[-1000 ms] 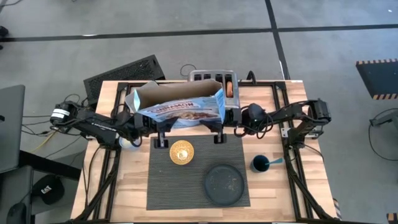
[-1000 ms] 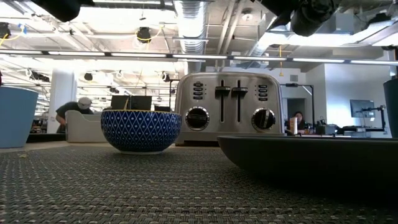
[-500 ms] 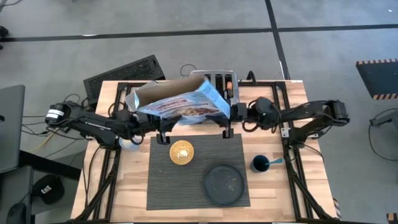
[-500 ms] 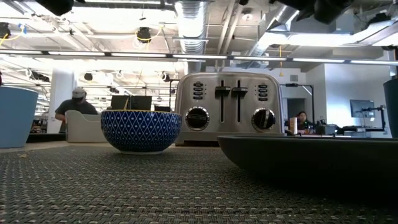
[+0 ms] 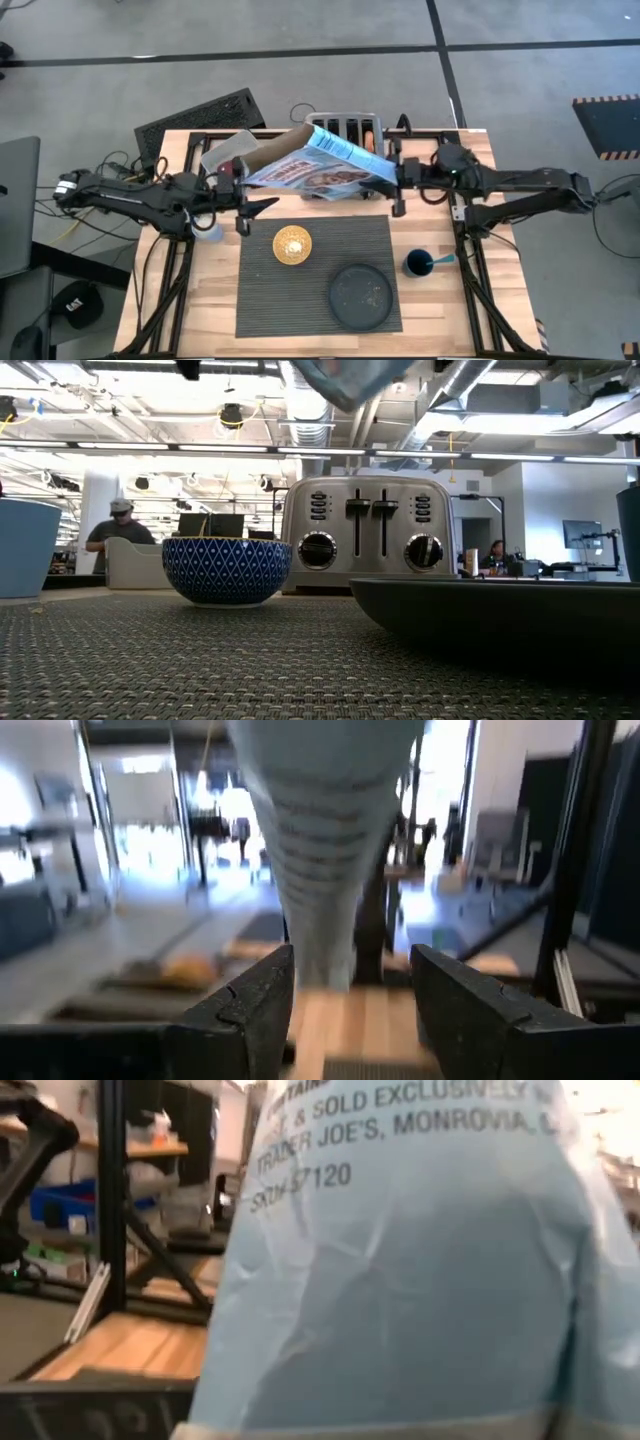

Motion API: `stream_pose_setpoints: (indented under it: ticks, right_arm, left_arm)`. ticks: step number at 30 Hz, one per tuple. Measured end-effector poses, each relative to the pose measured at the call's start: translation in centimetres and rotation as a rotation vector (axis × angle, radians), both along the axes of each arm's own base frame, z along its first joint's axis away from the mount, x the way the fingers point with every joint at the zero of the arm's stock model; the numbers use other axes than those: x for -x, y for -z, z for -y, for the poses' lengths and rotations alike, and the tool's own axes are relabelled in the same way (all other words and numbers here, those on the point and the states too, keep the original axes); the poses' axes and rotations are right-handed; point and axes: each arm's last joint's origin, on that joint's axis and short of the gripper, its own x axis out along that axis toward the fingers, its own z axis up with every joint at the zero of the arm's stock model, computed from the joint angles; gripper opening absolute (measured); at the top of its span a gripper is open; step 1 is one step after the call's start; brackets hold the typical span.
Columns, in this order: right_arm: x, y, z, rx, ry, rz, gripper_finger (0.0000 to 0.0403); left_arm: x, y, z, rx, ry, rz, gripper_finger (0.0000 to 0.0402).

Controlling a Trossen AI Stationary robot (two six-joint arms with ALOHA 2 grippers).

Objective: Arrange a breakfast setting
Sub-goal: Pour the cereal from the blue cereal box into the yellow bowl

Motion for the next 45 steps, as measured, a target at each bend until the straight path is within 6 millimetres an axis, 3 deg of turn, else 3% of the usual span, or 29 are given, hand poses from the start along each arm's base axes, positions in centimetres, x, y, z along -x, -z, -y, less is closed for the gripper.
stream_pose_setpoints:
  ticks: [9,23,28,37,45]
  right_arm:
    - [3.3,0.6,-0.2,-0.061,0.036,-0.182,0.0167]
    - [4.2,2.7,-0.7,-0.105,0.034,-0.416,0.0167]
    - [4.3,3.2,-1.4,-0.099,-0.006,-0.469,0.0167]
    - [3.7,4.0,-2.2,-0.1,-0.017,-0.549,0.0167]
    - [1.4,1.7,-3.0,-0.074,-0.03,-0.647,0.0167]
  left_arm:
    - [2.5,1.9,-0.5,0.127,-0.115,-0.231,0.0187]
    - [2.9,2.7,-0.6,0.173,-0.134,-0.305,0.0187]
    - [3.4,2.3,-0.7,0.185,-0.135,-0.29,0.0187]
    - [6.2,-1.5,-1.1,0.203,-0.158,-0.221,0.0187]
    - [6.5,-1.5,-1.1,0.198,-0.159,-0.249,0.0187]
